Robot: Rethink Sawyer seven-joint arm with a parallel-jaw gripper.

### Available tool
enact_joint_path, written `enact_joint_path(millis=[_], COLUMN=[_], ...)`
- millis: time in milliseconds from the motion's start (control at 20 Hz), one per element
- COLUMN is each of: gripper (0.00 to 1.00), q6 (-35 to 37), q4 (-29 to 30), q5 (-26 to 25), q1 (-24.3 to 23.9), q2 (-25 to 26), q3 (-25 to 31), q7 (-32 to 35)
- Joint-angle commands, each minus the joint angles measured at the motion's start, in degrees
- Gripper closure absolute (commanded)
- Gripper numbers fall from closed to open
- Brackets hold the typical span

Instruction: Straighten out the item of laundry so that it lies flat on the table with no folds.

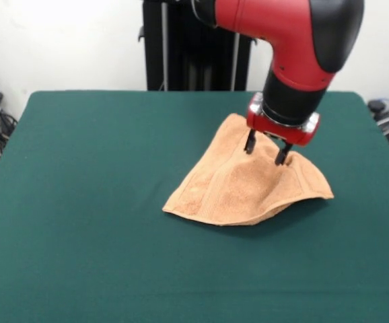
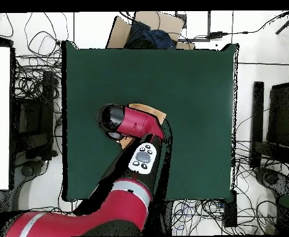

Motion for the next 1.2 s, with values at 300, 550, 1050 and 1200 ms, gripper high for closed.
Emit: enact_joint_path(millis=[300,550,1050,1200], gripper=[0.00,0.00,0.00,0.00], q6=[0.52,0.30,0.18,-0.33], q4=[-3.93,-4.48,-4.33,-4.01], q5=[2.45,2.51,2.67,2.74], q1=[1.86,1.75,2.18,2.38], q2=[4.63,5.24,5.21,5.16], q3=[3.42,3.63,3.48,3.52], q7=[15.56,15.11,15.58,15.63])
